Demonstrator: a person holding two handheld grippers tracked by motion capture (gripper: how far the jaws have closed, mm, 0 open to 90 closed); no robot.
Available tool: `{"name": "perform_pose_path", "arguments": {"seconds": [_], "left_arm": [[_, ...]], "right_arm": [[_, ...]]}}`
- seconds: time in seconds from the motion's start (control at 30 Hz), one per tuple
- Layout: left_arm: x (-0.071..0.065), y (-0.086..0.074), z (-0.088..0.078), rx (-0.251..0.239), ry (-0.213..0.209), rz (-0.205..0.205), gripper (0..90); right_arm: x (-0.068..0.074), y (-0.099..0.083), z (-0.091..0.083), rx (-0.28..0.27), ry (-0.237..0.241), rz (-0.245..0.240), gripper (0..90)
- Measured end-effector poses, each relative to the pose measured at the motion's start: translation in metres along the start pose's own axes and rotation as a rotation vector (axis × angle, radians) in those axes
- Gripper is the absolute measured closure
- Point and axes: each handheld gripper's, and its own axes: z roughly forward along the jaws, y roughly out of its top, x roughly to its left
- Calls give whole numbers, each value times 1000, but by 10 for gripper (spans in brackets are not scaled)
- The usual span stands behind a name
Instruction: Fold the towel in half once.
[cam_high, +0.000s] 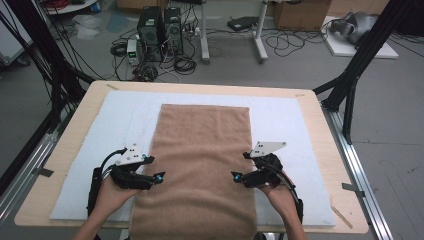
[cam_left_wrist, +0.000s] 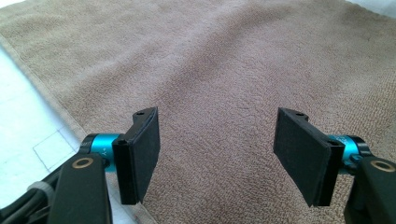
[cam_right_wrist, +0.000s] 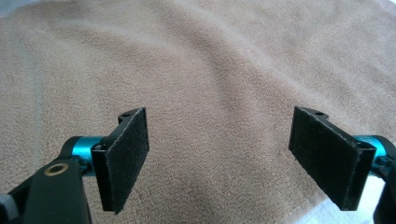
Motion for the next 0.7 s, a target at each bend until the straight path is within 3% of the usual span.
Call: {"name": "perform_pose_path", "arguments": {"seconds": [0.53,0.7], "left_arm": [[8,2,-2,-9,-4,-27,317],[18,7,0,-7,12,-35,316]], "right_arm": [[-6,5,0,3,-4,5,194],[-13,10,1,13,-16,0,194]]}}
